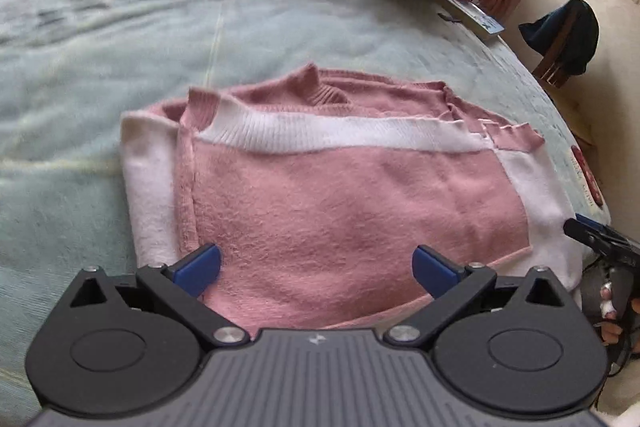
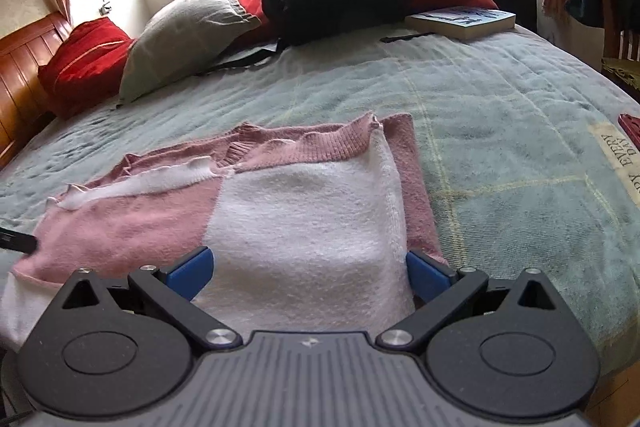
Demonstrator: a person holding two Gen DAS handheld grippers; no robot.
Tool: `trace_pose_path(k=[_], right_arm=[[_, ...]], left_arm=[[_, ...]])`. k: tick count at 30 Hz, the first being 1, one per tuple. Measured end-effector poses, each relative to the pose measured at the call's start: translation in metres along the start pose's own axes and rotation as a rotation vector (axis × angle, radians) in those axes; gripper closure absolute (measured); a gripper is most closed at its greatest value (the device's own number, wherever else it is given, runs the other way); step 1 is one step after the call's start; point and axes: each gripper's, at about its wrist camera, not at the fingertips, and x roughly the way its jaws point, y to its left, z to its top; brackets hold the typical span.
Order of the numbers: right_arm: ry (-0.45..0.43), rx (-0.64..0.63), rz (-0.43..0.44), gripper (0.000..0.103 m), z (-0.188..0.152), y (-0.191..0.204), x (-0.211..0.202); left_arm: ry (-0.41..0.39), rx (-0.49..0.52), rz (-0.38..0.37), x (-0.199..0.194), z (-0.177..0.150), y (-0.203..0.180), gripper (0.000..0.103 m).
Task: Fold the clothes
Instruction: 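Roll the left gripper and lower it to the sweater's white side edge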
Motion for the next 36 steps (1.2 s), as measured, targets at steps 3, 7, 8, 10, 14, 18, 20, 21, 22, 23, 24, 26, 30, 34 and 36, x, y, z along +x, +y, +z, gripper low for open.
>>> trace_pose_path(k=[3,7,8,10,14,18,20,21,22,23,24,26,30,34,36], right_arm=[[-0.011,-0.001,0.034,0.000,0.002,0.004,-0.009],[-0.022,0.009,0.161,0.000,0.010,0.013,-0.018],[-0.021,0.003,0.198,0.000,0.011,0.017,-0.019],[-0.017,-0.027,0.259,0.000,0.012,0.029,-0.020],[0.009,-0.089,0.310,0.000,0.004,0.049,-0.023],[0.054,-0.090,0.327,0.000,-0.007,0.059,-0.019],[0.067,-0.081,0.331,0.000,-0.009,0.061,-0.017],[0.072,-0.073,0.334,0.000,-0.010,0.062,-0.016],[0.079,-0.068,0.339,0.000,-0.010,0.064,-0.015],[0.085,-0.066,0.344,0.000,-0.010,0.067,-0.013],[0.086,-0.067,0.347,0.000,-0.009,0.071,-0.010],[0.076,-0.067,0.350,0.000,-0.007,0.076,-0.007],[0.073,-0.045,0.391,0.000,-0.002,0.085,0.000],[0.095,-0.024,0.421,0.000,-0.001,0.090,0.007],[0.097,-0.019,0.399,0.000,-0.002,0.092,0.011]], left_arm=[[-0.023,-0.018,-0.003,-0.012,-0.001,-0.002,0.001],[-0.076,-0.014,0.019,-0.041,-0.003,-0.012,0.001],[-0.086,-0.022,0.030,-0.047,-0.004,-0.012,0.001],[-0.095,-0.043,0.026,-0.053,-0.004,-0.010,0.001],[-0.104,-0.088,-0.006,-0.059,-0.002,-0.001,0.001],[-0.100,-0.142,-0.027,-0.048,0.005,0.024,0.001],[-0.098,-0.182,-0.049,-0.042,0.006,0.040,0.001],[-0.098,-0.201,-0.062,-0.040,0.005,0.047,0.001],[-0.099,-0.222,-0.078,-0.038,0.003,0.055,0.001],[-0.098,-0.243,-0.095,-0.037,0.001,0.063,0.002],[-0.093,-0.263,-0.117,-0.035,-0.002,0.070,0.002],[-0.079,-0.287,-0.153,-0.032,-0.006,0.081,0.002],[-0.050,-0.318,-0.206,-0.024,-0.010,0.095,0.002],[-0.033,-0.343,-0.276,-0.015,-0.008,0.106,0.002],[-0.026,-0.348,-0.317,-0.010,-0.005,0.110,0.001]])
